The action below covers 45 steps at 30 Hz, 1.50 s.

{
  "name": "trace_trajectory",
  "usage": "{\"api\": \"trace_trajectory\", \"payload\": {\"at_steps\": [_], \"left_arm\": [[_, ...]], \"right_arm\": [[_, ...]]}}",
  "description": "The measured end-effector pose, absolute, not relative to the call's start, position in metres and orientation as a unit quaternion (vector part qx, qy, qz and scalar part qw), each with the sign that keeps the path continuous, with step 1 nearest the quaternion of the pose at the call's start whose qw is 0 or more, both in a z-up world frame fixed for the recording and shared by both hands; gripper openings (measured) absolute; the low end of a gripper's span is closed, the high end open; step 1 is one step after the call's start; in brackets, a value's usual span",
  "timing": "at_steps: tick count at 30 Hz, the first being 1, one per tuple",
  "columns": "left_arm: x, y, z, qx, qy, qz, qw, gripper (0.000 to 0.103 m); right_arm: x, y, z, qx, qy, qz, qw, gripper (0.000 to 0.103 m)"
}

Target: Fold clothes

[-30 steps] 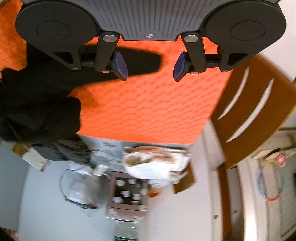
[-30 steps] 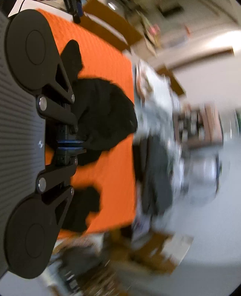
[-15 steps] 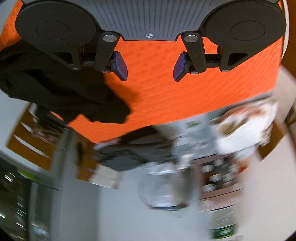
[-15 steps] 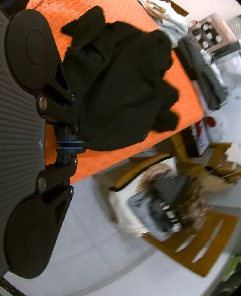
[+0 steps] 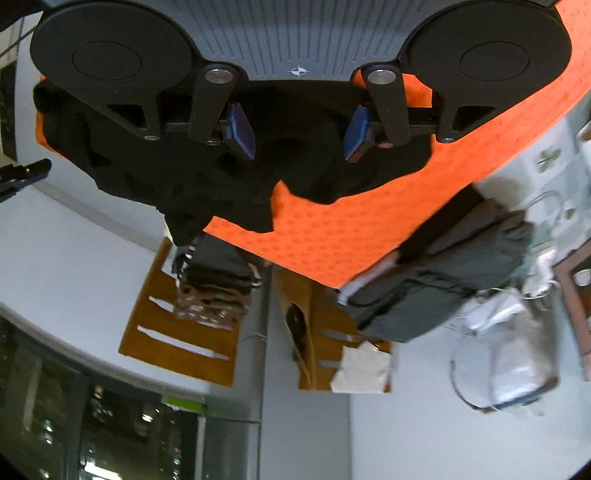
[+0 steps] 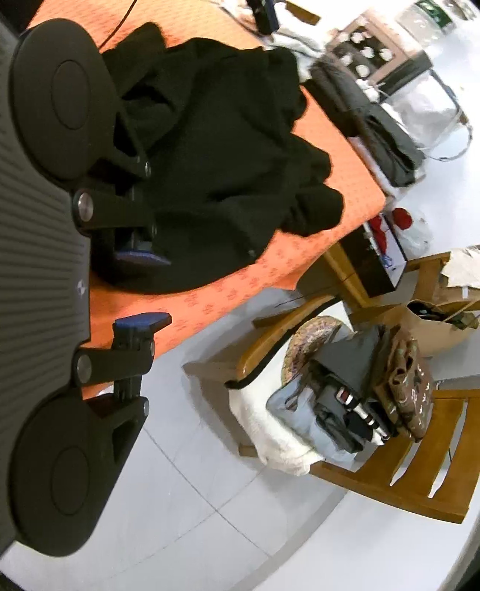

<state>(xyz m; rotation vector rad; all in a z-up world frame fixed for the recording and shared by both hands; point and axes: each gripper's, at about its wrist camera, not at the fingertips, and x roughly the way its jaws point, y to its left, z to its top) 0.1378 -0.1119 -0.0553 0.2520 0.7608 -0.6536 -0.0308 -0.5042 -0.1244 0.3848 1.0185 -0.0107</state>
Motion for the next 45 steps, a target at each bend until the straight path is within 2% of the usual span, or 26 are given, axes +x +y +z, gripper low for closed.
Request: {"api": "trace_trajectory", "payload": {"at_steps": [6, 12, 15, 16, 17, 18, 19, 24, 31, 40, 45], "left_arm": [[0.159, -0.128, -0.071, 0.110, 0.391, -0.333, 0.851, 0.042], [0.163, -0.131, -0.082, 0.100, 0.411, -0.329, 0.844, 0.039], [0.163, -0.129, -0.083, 0.088, 0.416, -0.320, 0.847, 0.038], [0.162, -0.128, -0.082, 0.087, 0.414, -0.319, 0.848, 0.032], [0.161, -0.129, -0.082, 0.088, 0.412, -0.318, 0.850, 0.027], [0.159, -0.129, -0.081, 0.090, 0.406, -0.314, 0.853, 0.015], [0.156, -0.129, -0.080, 0.093, 0.399, -0.307, 0.859, 0.015], [0.142, -0.120, -0.060, 0.096, 0.354, -0.269, 0.890, 0.011], [0.128, -0.088, 0.016, 0.083, 0.260, -0.205, 0.940, 0.010], [0.080, -0.065, 0.161, 0.108, 0.092, -0.132, 0.981, 0.010], [0.044, -0.063, 0.233, 0.111, 0.028, -0.125, 0.986, 0.010]], "right_arm": [[0.021, -0.514, -0.139, 0.217, 0.474, 0.013, 0.853, 0.038], [0.072, -0.520, -0.156, 0.251, 0.467, 0.040, 0.847, 0.042], [0.080, -0.514, -0.141, 0.234, 0.457, 0.056, 0.856, 0.042], [0.082, -0.512, -0.134, 0.227, 0.453, 0.061, 0.860, 0.041], [0.083, -0.510, -0.127, 0.219, 0.448, 0.066, 0.864, 0.040], [0.085, -0.508, -0.120, 0.212, 0.444, 0.071, 0.868, 0.023], [0.087, -0.506, -0.114, 0.204, 0.439, 0.076, 0.872, 0.010], [0.096, -0.496, -0.080, 0.166, 0.415, 0.100, 0.889, 0.008], [0.108, -0.482, -0.027, 0.112, 0.374, 0.134, 0.911, 0.007], [0.122, -0.467, 0.132, 0.015, 0.192, 0.178, 0.965, 0.007], [0.122, -0.470, 0.208, -0.029, 0.098, 0.177, 0.979, 0.007]]}}
